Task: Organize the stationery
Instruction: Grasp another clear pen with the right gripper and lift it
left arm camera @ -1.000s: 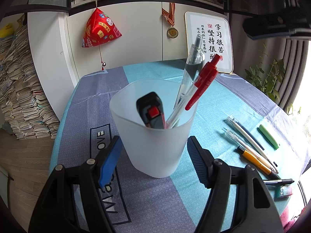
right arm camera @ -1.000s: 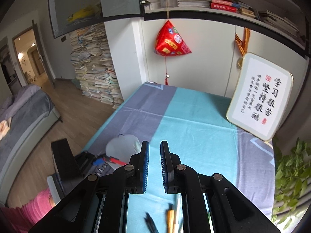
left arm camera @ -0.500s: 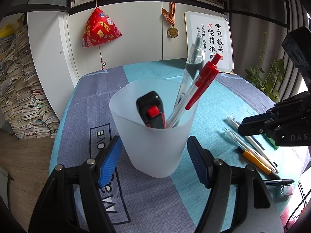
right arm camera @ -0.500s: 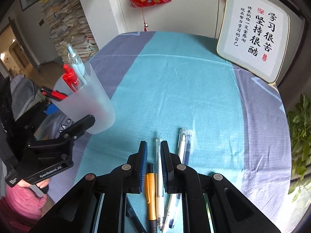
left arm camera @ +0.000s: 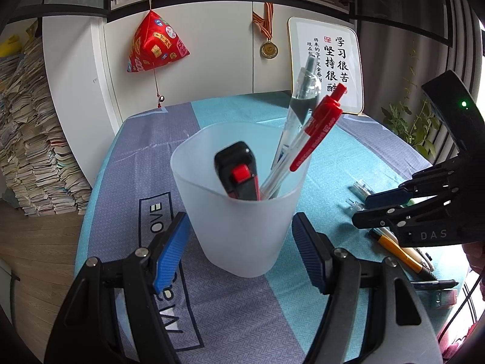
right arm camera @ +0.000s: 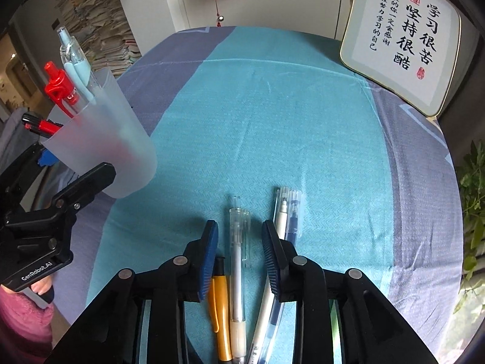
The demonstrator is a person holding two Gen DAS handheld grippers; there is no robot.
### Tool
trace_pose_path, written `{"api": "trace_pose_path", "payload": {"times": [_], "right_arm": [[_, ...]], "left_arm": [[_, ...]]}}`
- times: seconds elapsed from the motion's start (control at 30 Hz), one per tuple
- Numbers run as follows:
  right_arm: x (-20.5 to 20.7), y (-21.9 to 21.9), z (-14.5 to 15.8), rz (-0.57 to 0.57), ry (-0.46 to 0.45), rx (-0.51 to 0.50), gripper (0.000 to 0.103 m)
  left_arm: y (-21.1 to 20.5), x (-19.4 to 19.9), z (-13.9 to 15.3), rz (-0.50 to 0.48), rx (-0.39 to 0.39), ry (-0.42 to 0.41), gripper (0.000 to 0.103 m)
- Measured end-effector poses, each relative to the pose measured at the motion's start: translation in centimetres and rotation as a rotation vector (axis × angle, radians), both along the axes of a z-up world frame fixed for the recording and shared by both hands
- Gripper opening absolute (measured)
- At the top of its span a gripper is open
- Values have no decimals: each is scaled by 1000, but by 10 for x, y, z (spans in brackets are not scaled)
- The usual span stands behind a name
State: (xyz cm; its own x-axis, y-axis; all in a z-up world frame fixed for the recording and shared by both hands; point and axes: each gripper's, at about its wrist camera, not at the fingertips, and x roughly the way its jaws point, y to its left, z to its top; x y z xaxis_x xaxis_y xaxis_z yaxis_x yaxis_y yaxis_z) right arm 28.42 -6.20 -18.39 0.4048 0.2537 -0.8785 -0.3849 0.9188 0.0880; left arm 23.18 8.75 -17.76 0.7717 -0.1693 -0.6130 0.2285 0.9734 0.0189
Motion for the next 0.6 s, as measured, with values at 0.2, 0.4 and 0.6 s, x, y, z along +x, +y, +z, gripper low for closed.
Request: {"api": "trace_pose_path", "payload": {"times": [0.2, 0.4, 0.6], "right_arm": [[5, 4, -1, 9, -15, -6, 30], [9, 0, 1, -26, -7, 23, 15], [4, -20, 35, -89, -72, 117, 15]], "left_arm": [[0, 0, 0, 0, -1, 0, 69], [0, 1, 0, 0, -1, 0, 69], [0, 0, 0, 0, 0, 0, 69]]}}
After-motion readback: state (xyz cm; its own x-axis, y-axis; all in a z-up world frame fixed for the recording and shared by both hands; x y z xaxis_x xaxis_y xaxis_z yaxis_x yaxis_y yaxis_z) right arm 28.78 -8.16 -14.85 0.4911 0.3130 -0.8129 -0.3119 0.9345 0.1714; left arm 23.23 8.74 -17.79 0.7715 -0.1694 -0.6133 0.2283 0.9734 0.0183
